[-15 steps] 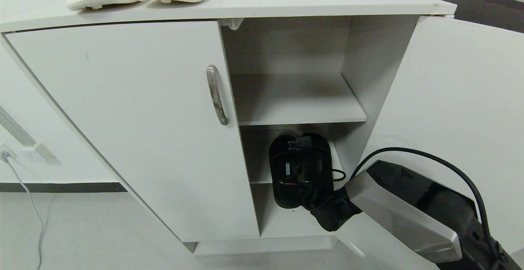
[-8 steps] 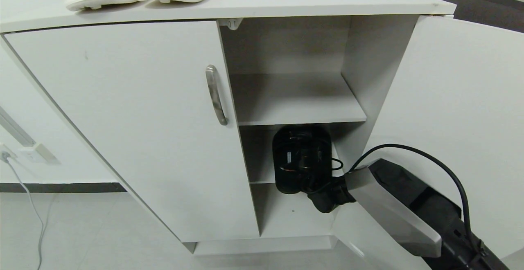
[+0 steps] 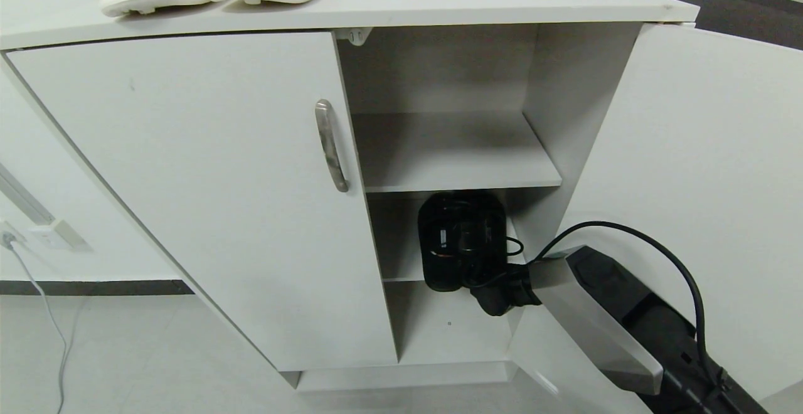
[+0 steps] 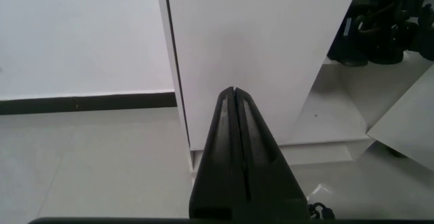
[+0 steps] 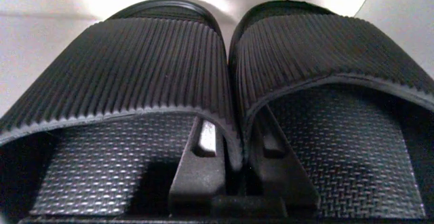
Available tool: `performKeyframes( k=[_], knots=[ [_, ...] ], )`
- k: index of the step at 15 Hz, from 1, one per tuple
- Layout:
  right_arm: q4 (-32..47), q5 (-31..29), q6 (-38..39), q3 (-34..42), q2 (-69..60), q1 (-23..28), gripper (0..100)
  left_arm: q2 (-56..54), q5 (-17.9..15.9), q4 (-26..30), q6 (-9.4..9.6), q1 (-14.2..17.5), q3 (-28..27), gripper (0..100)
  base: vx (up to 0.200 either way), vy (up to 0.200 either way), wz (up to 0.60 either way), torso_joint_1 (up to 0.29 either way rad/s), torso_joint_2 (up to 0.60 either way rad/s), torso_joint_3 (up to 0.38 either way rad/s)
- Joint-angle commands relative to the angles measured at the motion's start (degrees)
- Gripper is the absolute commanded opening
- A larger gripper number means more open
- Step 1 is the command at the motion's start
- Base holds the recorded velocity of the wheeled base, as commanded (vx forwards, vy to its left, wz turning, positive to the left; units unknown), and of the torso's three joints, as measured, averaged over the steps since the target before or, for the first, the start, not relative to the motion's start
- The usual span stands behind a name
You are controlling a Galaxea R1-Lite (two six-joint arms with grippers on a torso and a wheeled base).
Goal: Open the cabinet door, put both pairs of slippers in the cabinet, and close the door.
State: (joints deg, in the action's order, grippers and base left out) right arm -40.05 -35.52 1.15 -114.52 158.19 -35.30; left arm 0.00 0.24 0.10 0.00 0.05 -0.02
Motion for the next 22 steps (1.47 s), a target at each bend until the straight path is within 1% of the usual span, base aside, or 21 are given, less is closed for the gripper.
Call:
performKeyframes(
  k=[1,6,22],
  knots=[
    [0.2,0.1,0.0,-0.1,0.7,0.2,0,0.1,0.0,0.0,0.0,0.0,-0.1,0,0.0,0.0,0.0,0.0,0.0,0.0],
    [0.0,0.7,0.3,-0.1,0.5,1.0,0,0.1,0.0,0.0,0.0,0.0,-0.1,0,0.0,0.0,0.0,0.0,0.0,0.0],
    [-2.1,0.4,0.3,-0.1,-0.3,0.6,0,0.0,0.0,0.0,-0.09,0.0,-0.1,0,0.0,0.0,0.0,0.0,0.0,0.0]
  ],
)
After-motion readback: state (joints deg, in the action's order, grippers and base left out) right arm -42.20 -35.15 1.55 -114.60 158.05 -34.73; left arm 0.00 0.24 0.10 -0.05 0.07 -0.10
